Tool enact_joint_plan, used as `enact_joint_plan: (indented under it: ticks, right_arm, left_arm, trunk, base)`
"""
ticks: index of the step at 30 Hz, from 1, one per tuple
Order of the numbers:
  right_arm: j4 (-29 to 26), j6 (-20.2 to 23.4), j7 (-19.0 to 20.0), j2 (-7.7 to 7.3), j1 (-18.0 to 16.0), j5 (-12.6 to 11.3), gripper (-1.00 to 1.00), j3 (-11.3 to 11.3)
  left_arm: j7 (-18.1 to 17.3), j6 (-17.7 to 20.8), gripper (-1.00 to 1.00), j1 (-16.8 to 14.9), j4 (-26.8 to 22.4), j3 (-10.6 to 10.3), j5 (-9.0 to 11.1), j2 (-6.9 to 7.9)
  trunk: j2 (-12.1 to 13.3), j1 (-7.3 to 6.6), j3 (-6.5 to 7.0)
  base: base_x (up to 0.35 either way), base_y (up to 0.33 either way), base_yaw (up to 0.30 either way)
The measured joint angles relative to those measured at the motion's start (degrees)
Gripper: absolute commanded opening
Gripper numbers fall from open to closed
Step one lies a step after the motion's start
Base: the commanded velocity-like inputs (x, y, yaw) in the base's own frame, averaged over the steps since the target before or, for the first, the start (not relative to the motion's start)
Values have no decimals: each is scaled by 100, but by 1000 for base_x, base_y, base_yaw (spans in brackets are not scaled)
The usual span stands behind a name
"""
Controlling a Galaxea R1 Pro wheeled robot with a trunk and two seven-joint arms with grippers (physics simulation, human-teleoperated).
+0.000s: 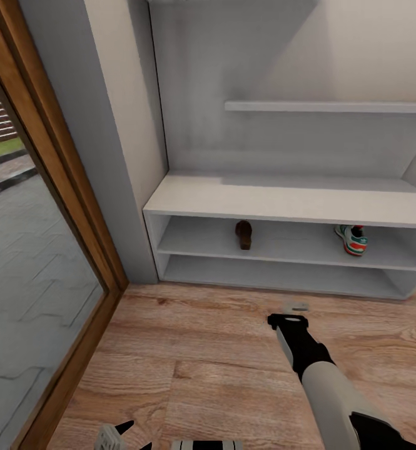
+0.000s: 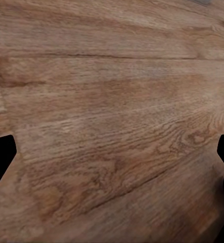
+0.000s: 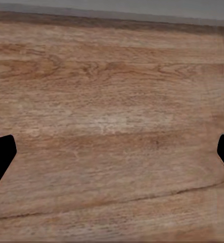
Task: Pick up the two gym shoes and the two sandals from the corridor floor and place them onto the hallstand (shoe rack) in the corridor, making sure they are on the rack and not on the floor. Arrange them so the two gym shoes are next to each other and the two sandals are next to each other.
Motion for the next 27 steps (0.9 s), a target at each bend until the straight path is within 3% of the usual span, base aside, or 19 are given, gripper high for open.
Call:
enact_joint_plan:
  ticks: [7,15,21,27]
  right_arm:
    - [286,-410,467,-312,271,28,100,1]
    - [1059,-1125,1026,-736,396,30,100,2]
    - [1653,-1716,1173,-925,430,34,100,7]
    - [2343,-2722,1235,-1127,534,38,100,15]
  left_arm:
    - [0,-4,100,6,2,4,-11,1]
    - [5,-14,100,25,2,4,-16,1]
    - [8,-18,100,32,2,10,-17,1]
    - [16,-37,100,34,2,12,-24,1]
  trunk:
    - [0,0,0]
    - [0,0,0]
    - [0,0,0]
    - [0,0,0]
  base:
    - [-1,0,0]
    - [0,0,0]
    - [0,0,0]
    - [0,0,0]
